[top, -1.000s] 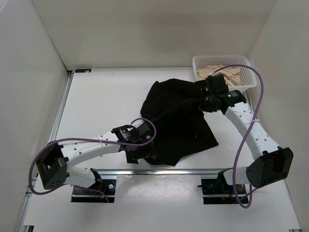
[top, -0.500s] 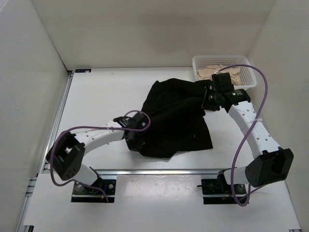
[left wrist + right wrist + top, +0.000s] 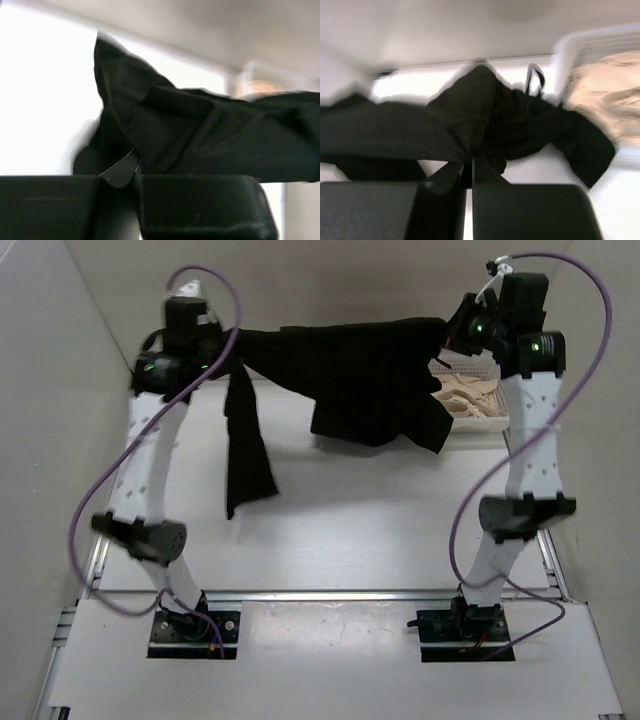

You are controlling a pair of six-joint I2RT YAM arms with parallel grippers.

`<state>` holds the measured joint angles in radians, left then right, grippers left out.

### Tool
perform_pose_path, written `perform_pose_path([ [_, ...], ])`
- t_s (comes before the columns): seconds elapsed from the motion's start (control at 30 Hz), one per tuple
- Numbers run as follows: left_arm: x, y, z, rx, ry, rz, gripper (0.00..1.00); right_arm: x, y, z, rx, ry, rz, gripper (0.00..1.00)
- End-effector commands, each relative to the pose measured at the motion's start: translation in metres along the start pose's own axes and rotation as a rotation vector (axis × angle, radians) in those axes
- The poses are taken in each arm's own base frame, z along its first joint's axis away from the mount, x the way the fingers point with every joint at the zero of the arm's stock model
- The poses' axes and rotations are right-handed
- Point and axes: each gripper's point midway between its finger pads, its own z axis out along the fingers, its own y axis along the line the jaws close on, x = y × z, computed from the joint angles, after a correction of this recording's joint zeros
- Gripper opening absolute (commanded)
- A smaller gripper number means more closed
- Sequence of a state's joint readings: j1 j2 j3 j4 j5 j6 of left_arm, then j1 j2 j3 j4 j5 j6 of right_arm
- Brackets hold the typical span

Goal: Fold and stack the trousers
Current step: Flatten the trousers out

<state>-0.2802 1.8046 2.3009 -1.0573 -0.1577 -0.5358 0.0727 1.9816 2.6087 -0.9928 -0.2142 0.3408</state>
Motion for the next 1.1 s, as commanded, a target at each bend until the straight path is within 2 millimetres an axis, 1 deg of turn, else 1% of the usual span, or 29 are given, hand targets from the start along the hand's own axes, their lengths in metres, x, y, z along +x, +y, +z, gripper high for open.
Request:
perform_pose_path([
  [0.0, -0.072, 0.034, -0.133, 0.031, -0.274, -0.033, 0.10, -0.033, 0.030, -0.100, -0.071, -0.197, -0.029, 0.00],
  [0.03, -0.069, 0.033, -0.136, 0.048, -0.271, -0.032, 0.10, -0.029, 0.028, -0.102, -0.067, -0.211, -0.032, 0.00],
  [0.07, -0.060, 0.034, -0.136, 0.054, -0.249, -0.019, 0.10, -0.003, 0.018, -0.106, -0.034, -0.161, -0.012, 0.00],
  [0.1, -0.042, 0.035, -0.134, 0.077, -0.196, -0.011, 0.10, 0.012, 0.011, -0.107, -0.011, -0.137, -0.001, 0.00],
  [0.13, -0.029, 0.038, -0.133, 0.078, -0.165, -0.007, 0.10, 0.026, 0.002, -0.108, 0.029, -0.117, 0.011, 0.00],
  [0.17, -0.013, 0.043, -0.131, 0.075, -0.120, -0.004, 0.12, 0.036, 0.002, -0.128, 0.052, -0.135, 0.006, 0.00],
  [0.2, 0.023, 0.051, -0.129, 0.086, -0.032, 0.002, 0.21, 0.080, -0.024, -0.115, 0.124, -0.040, 0.048, 0.00],
  [0.23, 0.045, 0.053, -0.130, 0.101, 0.019, 0.010, 0.31, 0.098, -0.037, -0.120, 0.178, -0.024, 0.055, 0.00],
  [0.27, 0.065, 0.055, -0.129, 0.117, 0.059, 0.015, 0.50, 0.110, -0.042, -0.142, 0.218, -0.064, 0.077, 0.00],
  [0.3, 0.117, 0.067, -0.115, 0.118, 0.199, 0.018, 0.70, 0.153, -0.078, -0.139, 0.360, 0.003, 0.106, 0.07],
  [0.33, 0.136, 0.067, -0.126, 0.158, 0.219, 0.025, 1.00, 0.169, -0.092, -0.147, 0.430, 0.007, 0.130, 0.13],
  [0.37, 0.177, 0.084, -0.116, 0.127, 0.325, 0.020, 1.00, 0.198, -0.107, -0.161, 0.503, 0.026, 0.188, 0.24],
  [0.43, 0.199, 0.100, -0.114, 0.074, 0.366, 0.010, 1.00, 0.210, -0.110, -0.170, 0.515, 0.010, 0.199, 0.41],
  [0.5, 0.203, 0.110, -0.111, 0.016, 0.386, 0.016, 1.00, 0.218, -0.111, -0.171, 0.514, 0.032, 0.202, 0.72],
  [0.53, 0.189, 0.113, -0.109, -0.015, 0.343, 0.016, 0.98, 0.223, -0.113, -0.169, 0.525, 0.057, 0.205, 0.90],
  [0.57, 0.181, 0.113, -0.111, -0.025, 0.322, 0.019, 0.89, 0.222, -0.113, -0.169, 0.529, 0.068, 0.205, 0.92],
  [0.6, 0.174, 0.113, -0.109, -0.040, 0.305, 0.022, 0.65, 0.226, -0.113, -0.171, 0.540, 0.095, 0.208, 0.92],
  [0.63, 0.161, 0.119, -0.110, -0.079, 0.267, 0.020, 0.49, 0.227, -0.112, -0.171, 0.536, 0.108, 0.210, 0.91],
  [0.67, 0.159, 0.121, -0.106, -0.101, 0.262, 0.023, 0.35, 0.229, -0.112, -0.172, 0.539, 0.117, 0.211, 0.84],
  [0.7, 0.156, 0.129, -0.103, -0.131, 0.256, 0.014, 0.16, 0.232, -0.110, -0.172, 0.534, 0.130, 0.223, 0.76],
  [0.73, 0.161, 0.143, -0.095, -0.182, 0.279, -0.022, 0.11, 0.238, -0.108, -0.172, 0.514, 0.145, 0.228, 0.60],
  [0.8, 0.172, 0.159, -0.085, -0.226, 0.328, -0.070, 0.11, 0.252, -0.104, -0.172, 0.492, 0.173, 0.263, 0.44],
  [0.83, 0.173, 0.170, -0.077, -0.254, 0.332, -0.120, 0.13, 0.268, -0.104, -0.171, 0.481, 0.205, 0.294, 0.35],
  [0.87, 0.189, 0.183, -0.067, -0.293, 0.383, -0.152, 0.21, 0.280, -0.101, -0.170, 0.462, 0.233, 0.316, 0.31],
  [0.9, 0.194, 0.191, -0.060, -0.307, 0.402, -0.176, 0.28, 0.293, -0.093, -0.169, 0.413, 0.268, 0.346, 0.28],
  [0.93, 0.203, 0.204, -0.046, -0.308, 0.441, -0.234, 0.55, 0.318, -0.097, -0.166, 0.423, 0.329, 0.393, 0.27],
  [0.97, 0.207, 0.209, -0.038, -0.304, 0.458, -0.262, 0.67, 0.331, -0.097, -0.166, 0.419, 0.359, 0.419, 0.27],
  [1.03, 0.209, 0.215, -0.023, -0.292, 0.471, -0.311, 0.87, 0.354, -0.099, -0.167, 0.432, 0.395, 0.476, 0.27],
  [1.07, 0.210, 0.223, -0.015, -0.311, 0.474, -0.336, 0.90, 0.371, -0.104, -0.167, 0.454, 0.430, 0.495, 0.29],
])
